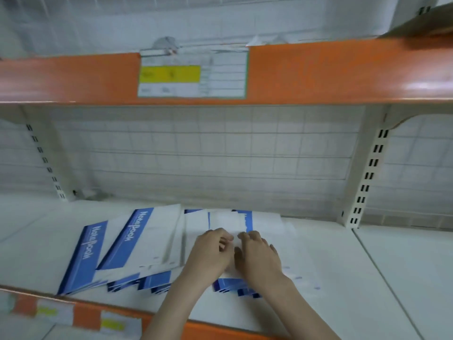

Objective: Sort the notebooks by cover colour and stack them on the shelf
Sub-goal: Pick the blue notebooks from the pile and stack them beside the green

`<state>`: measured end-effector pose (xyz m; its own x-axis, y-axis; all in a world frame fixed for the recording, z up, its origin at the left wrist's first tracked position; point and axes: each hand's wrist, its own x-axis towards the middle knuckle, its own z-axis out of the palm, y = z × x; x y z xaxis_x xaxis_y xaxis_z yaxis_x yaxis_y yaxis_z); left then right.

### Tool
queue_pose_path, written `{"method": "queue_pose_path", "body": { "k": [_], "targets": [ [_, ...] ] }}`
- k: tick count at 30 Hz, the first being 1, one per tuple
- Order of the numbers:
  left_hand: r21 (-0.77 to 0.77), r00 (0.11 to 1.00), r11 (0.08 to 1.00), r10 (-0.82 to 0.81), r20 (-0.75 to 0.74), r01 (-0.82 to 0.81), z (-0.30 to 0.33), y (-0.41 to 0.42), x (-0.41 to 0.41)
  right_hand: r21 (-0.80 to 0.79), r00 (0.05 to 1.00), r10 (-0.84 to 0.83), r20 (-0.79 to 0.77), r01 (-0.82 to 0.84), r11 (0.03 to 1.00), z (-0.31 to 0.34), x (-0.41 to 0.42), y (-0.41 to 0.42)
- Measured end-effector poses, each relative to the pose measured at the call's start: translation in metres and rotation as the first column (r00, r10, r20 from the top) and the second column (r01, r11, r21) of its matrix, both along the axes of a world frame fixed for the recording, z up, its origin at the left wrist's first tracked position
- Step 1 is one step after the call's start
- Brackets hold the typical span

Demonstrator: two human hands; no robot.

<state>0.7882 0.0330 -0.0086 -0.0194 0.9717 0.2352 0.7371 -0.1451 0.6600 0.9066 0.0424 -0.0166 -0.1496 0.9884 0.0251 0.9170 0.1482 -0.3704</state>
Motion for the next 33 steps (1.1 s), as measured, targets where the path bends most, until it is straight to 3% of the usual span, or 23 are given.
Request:
{"method": "queue_pose_path", "body": {
  "k": [3, 9, 18, 25, 28, 33],
  "targets": [
    [0.052, 0.998, 0.999, 0.014, 0.063, -0.017, 0.006, -0.001, -0.015, 0.027, 0.999, 0.021, -0.027, -0.020, 0.999, 0.004, -0.019, -0.002],
    [0.072, 0.981, 0.992, 0.117, -0.154, -0.107, -0.001, -0.001, -0.050, 0.062, 0.998, 0.064, -0.007, -0.063, 0.996, 0.010, -0.045, 0.000],
    [0.066, 0.953, 0.984, 0.175, -0.249, -0.164, -0.007, 0.002, -0.079, 0.094, 0.993, 0.112, -0.022, -0.110, 0.990, 0.008, -0.072, 0.005],
    [0.010, 0.889, 0.977, 0.197, -0.414, -0.212, -0.016, 0.004, -0.083, 0.040, 0.994, 0.106, -0.028, -0.104, 0.994, 0.005, -0.078, 0.014],
    [-0.013, 0.901, 0.979, 0.181, -0.395, -0.203, -0.022, 0.006, -0.080, 0.018, 0.987, 0.071, -0.145, -0.069, 0.997, 0.002, -0.079, 0.020],
    [-0.001, 0.944, 0.981, 0.186, -0.273, -0.194, -0.030, 0.003, -0.067, -0.155, 0.898, -0.080, -0.433, 0.013, 0.988, 0.000, -0.080, 0.028]
  ]
}}
